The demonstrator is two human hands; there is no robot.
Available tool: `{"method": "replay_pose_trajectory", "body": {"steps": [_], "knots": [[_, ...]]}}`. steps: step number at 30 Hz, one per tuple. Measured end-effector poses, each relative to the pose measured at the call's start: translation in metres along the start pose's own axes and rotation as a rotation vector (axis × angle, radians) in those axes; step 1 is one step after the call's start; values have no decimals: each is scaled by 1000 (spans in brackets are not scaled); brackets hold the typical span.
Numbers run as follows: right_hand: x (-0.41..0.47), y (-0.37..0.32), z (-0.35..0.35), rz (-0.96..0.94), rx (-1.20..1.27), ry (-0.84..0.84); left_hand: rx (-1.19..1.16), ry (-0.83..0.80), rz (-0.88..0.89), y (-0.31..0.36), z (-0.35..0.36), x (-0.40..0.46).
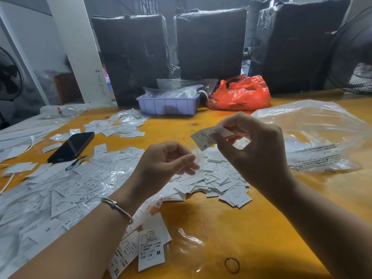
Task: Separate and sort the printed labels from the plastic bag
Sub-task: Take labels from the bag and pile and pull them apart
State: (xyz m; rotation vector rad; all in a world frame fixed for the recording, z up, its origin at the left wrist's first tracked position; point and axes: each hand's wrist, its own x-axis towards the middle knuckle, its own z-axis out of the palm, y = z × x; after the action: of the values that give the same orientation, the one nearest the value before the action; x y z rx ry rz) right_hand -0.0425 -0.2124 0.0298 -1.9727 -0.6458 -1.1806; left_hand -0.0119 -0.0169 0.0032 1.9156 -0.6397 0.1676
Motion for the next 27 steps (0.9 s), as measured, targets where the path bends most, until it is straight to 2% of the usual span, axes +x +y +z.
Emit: {"method": "replay_pose_trajectory", "body": {"steps": [6,12,21,27], "knots": [[-2,2,2,32,1,-20,-18,-3,4,2,0,-1],[-2,4,1,55,37,-121,-20,-4,15,3,0,-1],[-2,11,3,152,31,-414,-8,-100,-24,3,3,-2],[3,14,0,259,127,-251,-59,-73,-52,5,0,-2]]}}
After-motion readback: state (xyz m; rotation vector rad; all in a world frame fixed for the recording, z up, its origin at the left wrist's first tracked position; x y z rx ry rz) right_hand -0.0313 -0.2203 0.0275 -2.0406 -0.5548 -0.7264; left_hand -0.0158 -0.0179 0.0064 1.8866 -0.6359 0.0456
